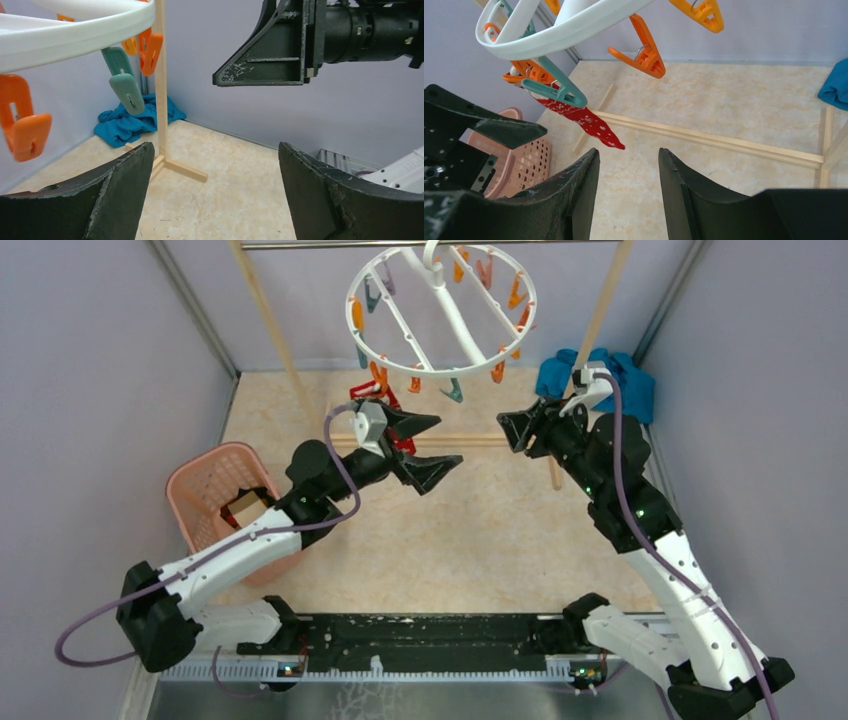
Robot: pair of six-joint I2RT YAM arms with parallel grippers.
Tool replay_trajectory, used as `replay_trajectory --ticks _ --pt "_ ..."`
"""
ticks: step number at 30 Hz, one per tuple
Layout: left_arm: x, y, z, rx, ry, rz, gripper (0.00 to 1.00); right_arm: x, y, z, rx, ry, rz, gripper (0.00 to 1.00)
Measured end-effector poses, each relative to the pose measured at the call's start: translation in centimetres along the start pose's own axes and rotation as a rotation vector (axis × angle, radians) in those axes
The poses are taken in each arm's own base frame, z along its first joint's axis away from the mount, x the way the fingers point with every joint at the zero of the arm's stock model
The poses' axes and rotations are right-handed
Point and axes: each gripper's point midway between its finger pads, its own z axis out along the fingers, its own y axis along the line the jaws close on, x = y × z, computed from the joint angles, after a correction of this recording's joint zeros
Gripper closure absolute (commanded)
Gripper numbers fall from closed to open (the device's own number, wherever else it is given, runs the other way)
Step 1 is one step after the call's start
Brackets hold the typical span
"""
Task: Clip the socks to the hanger
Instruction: Open the clamp at the hanger.
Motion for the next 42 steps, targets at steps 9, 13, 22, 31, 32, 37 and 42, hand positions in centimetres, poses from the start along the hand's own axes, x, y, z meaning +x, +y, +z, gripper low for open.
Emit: replay_trajectory --ticks 9,13,22,31,32,37,42 --pt "2.3 1.3 3.2 0.027 0.020 0.053 0.01 0.0 0.2 -0.2 -0.009 0.002 -0.001 0.53" --pt "2.9 2.0 4.1 0.020 -0.004 0.094 0.01 0.0 0.2 -0.2 -0.010 0.002 -0.005 0.53" --pt "2.9 3.9 5.3 -0.038 -0.088 0.140 0.01 -0.2 0.2 -0.6 -0.014 -0.007 -0.019 0.53" --pt "2.0 5.5 6.0 -0.110 -0.153 0.163 0.01 -0.3 0.3 -0.7 -0.018 -0.009 -0.020 0.53" --pt "1.9 5.8 6.1 -0.119 -0.158 0.167 0.01 -0.3 0.3 -0.7 -0.019 -0.010 -0.020 0.53" --pt "1.5 6.4 6.5 -0.140 -0.177 0.174 0.04 -0.2 0.3 -0.8 -0.019 -0.007 -0.027 0.53" --pt "0.8 6.5 7.1 -0.137 -0.197 0.178 0.16 -0.2 0.3 -0.8 -0.019 -0.007 -0.027 0.53"
